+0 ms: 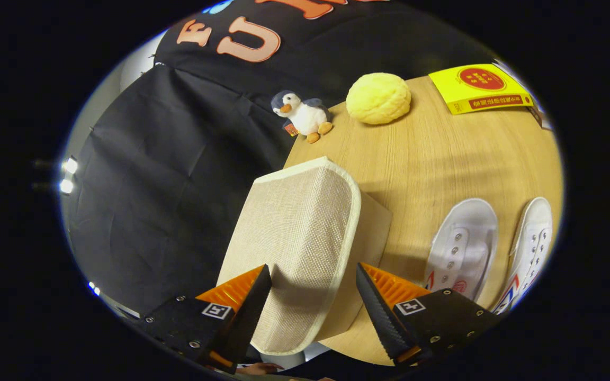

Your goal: Open the storage box then place both shoes into the box .Put the left shoe in first, then the right shoe, with the right side of both shoes facing outward in a uniform manner.

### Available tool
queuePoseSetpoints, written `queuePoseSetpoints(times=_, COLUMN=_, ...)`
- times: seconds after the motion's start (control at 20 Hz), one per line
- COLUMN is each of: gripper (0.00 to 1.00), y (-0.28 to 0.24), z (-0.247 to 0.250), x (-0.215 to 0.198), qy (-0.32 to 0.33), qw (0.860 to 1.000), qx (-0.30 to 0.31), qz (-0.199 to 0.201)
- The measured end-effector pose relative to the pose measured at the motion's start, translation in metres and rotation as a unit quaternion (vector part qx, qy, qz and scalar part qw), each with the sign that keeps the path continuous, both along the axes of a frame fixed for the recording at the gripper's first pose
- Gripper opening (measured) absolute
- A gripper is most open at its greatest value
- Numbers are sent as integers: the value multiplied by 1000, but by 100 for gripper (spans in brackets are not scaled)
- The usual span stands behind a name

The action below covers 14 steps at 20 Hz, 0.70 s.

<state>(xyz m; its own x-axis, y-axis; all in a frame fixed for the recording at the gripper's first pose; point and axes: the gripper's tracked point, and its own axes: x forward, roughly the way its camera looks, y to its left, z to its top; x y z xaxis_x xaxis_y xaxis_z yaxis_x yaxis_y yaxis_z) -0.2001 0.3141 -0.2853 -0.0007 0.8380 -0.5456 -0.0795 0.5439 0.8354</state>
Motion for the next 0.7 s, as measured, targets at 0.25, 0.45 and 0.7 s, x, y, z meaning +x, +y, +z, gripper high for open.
queuePoseSetpoints(times=0.25, gripper=96, y=5, z=6, x=-5, qy=38, qw=999, qx=22, qz=-3)
queuePoseSetpoints(times=0.45, gripper=93, y=0, z=32, x=-1, qy=44, qw=998, qx=43, qz=-18)
queuePoseSetpoints(times=0.7, gripper=88, y=4, z=90, x=15, qy=26, qw=994, qx=90, qz=-49)
